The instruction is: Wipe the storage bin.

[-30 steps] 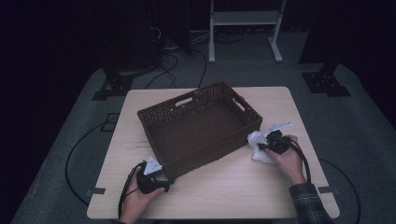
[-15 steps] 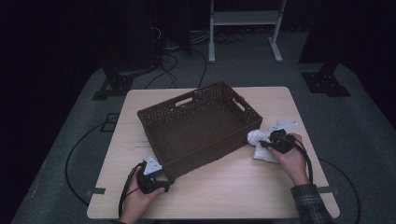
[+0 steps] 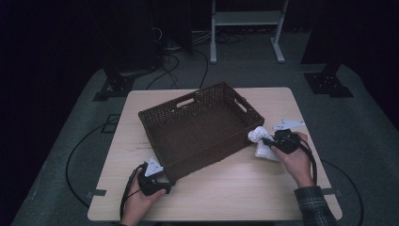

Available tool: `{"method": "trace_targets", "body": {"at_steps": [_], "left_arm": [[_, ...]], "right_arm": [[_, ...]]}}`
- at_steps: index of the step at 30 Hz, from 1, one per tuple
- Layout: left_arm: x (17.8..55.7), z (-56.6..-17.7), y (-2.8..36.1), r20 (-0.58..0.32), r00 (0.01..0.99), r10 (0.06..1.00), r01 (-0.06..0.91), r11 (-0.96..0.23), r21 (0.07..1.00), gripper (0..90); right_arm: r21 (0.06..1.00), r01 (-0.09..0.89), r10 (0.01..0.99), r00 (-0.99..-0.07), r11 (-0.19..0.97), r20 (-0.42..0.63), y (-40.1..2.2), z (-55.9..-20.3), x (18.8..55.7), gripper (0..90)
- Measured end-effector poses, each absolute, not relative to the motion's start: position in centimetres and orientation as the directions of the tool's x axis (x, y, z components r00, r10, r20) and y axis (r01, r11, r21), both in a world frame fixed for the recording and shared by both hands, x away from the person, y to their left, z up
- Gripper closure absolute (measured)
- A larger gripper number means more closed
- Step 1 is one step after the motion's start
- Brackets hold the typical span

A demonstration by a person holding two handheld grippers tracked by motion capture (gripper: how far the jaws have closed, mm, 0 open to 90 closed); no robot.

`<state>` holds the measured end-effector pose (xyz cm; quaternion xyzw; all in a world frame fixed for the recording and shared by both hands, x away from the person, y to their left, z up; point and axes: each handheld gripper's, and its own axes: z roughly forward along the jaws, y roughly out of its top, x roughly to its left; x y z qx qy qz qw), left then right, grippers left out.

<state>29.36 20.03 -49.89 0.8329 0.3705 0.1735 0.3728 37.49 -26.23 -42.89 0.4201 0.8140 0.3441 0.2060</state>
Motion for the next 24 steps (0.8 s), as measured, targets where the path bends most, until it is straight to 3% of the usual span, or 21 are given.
{"method": "trace_targets", "body": {"at_steps": [24], "left_arm": [[29.4, -49.9, 20.0, 0.014, 0.665, 0.746, 0.487, -0.448, 0.749, 23.2]], "right_arm": [[0.758, 0.488, 0.797, -0.6, 0.433, -0.069, -24.9, -41.6, 36.7, 76.3]]}}
